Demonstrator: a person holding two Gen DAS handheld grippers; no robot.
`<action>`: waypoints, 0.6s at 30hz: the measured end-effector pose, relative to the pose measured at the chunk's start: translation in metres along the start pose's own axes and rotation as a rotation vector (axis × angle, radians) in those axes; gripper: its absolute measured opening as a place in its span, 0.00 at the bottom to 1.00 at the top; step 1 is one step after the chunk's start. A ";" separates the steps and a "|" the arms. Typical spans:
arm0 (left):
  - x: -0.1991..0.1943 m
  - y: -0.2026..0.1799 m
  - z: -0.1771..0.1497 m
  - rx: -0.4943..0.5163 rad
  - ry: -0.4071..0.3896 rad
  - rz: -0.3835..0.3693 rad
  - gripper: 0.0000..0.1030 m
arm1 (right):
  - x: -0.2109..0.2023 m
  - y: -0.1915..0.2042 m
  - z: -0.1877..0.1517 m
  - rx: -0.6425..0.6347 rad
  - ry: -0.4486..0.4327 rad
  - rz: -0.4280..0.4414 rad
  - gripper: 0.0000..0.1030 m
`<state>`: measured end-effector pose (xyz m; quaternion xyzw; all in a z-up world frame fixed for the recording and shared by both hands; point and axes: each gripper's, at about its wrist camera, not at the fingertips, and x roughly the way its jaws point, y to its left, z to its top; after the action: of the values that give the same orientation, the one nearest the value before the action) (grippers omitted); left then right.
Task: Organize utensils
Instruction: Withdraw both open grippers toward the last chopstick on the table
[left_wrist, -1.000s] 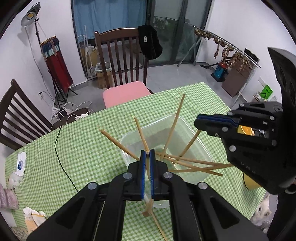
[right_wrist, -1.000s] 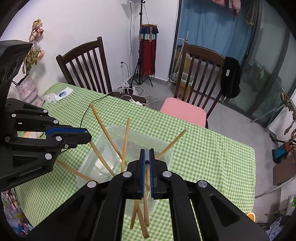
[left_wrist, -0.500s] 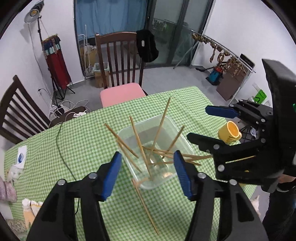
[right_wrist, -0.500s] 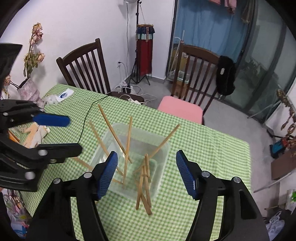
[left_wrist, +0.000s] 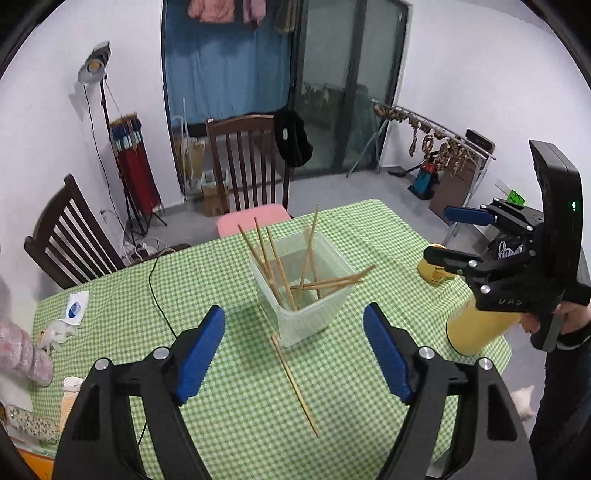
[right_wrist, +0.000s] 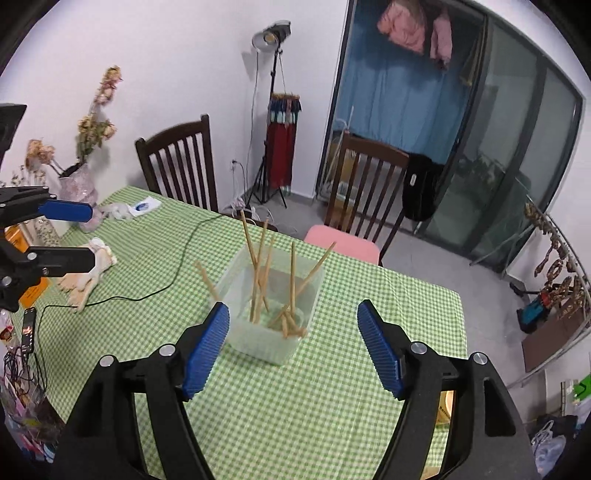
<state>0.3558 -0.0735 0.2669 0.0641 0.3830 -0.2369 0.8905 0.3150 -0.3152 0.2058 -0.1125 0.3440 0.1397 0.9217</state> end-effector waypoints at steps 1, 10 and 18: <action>-0.004 -0.003 -0.005 0.005 -0.007 -0.004 0.72 | -0.006 0.003 -0.006 -0.002 -0.015 -0.001 0.68; -0.023 -0.029 -0.101 -0.007 -0.152 0.014 0.80 | -0.035 0.036 -0.087 -0.042 -0.167 -0.029 0.72; -0.011 -0.042 -0.173 -0.127 -0.295 0.081 0.91 | -0.042 0.062 -0.160 -0.007 -0.309 -0.064 0.75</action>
<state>0.2165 -0.0552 0.1566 -0.0125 0.2594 -0.1827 0.9482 0.1672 -0.3132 0.1089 -0.1040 0.1939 0.1270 0.9672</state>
